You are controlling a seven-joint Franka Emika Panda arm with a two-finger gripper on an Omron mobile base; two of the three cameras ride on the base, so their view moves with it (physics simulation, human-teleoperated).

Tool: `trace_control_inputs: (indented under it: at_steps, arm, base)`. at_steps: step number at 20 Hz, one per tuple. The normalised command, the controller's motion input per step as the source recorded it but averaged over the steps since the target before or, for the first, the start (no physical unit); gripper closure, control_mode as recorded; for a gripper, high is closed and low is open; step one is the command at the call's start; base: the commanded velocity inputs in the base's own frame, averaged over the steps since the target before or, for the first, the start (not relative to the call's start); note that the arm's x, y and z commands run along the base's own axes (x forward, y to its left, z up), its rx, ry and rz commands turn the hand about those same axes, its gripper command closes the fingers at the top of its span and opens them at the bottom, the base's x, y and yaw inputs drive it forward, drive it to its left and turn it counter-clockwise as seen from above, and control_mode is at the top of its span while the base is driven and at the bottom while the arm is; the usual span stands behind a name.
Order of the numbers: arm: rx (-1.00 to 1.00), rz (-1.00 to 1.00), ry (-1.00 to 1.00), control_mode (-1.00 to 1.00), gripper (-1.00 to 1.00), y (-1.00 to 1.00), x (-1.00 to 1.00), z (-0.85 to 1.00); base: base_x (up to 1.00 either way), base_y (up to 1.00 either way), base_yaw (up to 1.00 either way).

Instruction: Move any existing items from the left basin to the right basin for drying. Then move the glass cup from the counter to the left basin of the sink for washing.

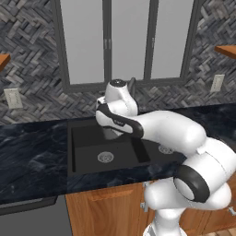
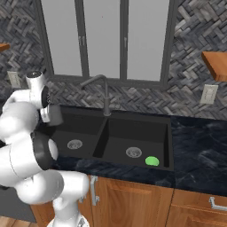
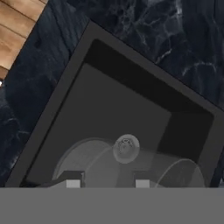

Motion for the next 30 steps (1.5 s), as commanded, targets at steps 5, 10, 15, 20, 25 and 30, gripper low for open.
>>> trace_control_inputs:
  at_steps: [5,10,15,20,25,30]
  arm:
    - [-0.01,0.37,0.06,-1.0,1.0,-0.01,0.17,-0.59]
    - [0.0,0.3,0.06,-1.0,1.0,0.0,0.28,-0.44]
    - [0.0,0.19,0.02,-1.0,1.0,0.0,0.23,-0.55]
    - [0.0,0.08,0.0,-1.0,1.0,0.03,0.02,-0.64]
    - [-0.12,0.02,0.0,-1.0,1.0,0.2,0.0,-0.61]
    - [-0.07,0.0,0.0,-1.0,1.0,0.04,0.0,-0.48]
  base:
    - [0.0,0.0,0.0]
    - [0.0,0.0,0.0]
    - [0.0,0.0,0.0]
    - [0.0,0.0,0.0]
    - [0.0,0.0,0.0]
    - [0.0,0.0,0.0]
